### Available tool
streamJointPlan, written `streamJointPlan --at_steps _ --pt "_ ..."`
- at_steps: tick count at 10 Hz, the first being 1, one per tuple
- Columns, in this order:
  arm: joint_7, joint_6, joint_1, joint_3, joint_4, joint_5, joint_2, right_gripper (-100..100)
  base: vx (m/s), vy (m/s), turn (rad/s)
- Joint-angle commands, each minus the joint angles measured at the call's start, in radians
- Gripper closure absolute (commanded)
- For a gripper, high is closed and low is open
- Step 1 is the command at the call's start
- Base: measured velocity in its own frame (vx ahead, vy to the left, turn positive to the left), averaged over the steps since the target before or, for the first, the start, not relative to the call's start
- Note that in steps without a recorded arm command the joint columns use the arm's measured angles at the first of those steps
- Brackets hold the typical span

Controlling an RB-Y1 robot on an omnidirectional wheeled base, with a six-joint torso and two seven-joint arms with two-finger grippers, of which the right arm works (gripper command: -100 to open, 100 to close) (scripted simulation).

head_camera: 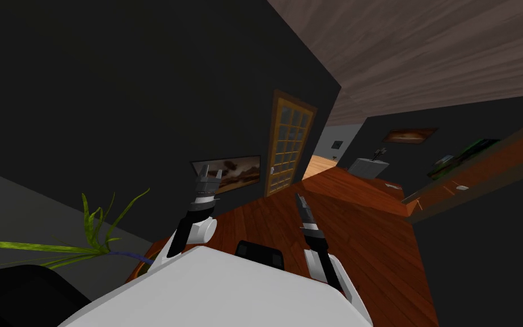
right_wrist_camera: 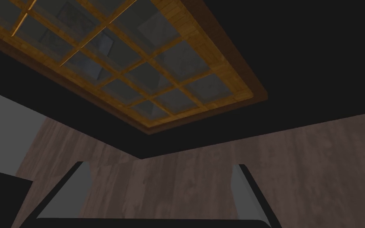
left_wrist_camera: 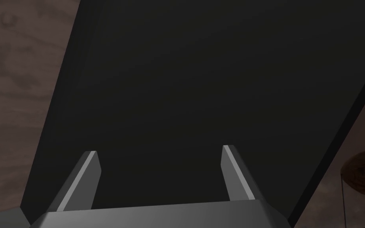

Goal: Pull the door open

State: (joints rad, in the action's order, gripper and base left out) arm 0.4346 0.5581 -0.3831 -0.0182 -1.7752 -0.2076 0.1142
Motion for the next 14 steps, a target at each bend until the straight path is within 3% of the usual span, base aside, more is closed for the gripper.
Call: streamJointPlan --at_steps 1,14 --pt "0.022 0.015 0.011 0.001 0.033 -0.006 0.005 -100 0.087 -0.06 0.068" --pt "0.195 0.124 0.099 0.005 0.299 -0.056 0.037 -100 0.076 -0.056 0.063"
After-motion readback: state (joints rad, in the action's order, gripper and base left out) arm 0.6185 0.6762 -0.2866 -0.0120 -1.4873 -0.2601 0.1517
